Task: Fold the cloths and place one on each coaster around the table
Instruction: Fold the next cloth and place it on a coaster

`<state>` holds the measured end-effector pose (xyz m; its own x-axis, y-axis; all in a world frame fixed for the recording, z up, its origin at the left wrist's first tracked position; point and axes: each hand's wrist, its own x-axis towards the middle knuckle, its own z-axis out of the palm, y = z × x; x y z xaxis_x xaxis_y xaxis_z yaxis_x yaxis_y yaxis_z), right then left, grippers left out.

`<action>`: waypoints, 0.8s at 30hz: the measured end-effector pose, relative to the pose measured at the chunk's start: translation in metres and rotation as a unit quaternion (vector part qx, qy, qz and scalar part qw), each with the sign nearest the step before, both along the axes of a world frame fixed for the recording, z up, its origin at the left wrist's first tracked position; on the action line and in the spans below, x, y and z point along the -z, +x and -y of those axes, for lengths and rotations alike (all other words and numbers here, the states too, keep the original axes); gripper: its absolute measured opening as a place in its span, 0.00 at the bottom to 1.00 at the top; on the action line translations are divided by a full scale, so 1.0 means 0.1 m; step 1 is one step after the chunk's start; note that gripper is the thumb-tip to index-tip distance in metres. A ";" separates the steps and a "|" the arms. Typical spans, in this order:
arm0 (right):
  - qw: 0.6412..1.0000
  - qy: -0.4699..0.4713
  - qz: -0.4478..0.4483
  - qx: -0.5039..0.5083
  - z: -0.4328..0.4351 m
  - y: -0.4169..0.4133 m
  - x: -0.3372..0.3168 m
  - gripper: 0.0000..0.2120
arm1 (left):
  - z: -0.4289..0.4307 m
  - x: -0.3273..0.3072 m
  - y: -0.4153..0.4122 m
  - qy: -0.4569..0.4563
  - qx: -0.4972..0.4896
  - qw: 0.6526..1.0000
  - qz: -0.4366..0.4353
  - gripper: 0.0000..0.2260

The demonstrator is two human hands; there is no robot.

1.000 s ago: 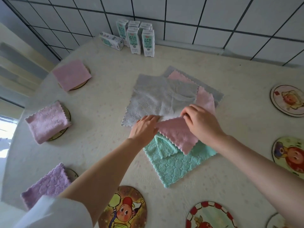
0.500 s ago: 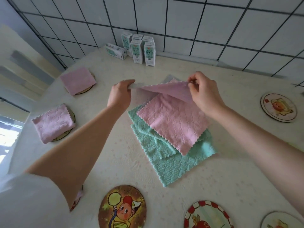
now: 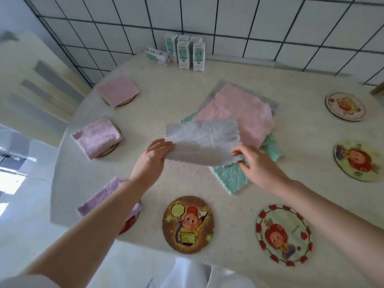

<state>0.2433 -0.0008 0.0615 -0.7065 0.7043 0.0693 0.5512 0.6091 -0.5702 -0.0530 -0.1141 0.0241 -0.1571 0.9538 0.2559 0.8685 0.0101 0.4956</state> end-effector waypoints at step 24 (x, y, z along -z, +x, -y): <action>0.978 -0.145 0.049 0.144 2.25 0.67 0.63 0.12 | 2.00 0.45 0.18 -0.203 0.005 0.968 0.146 0.18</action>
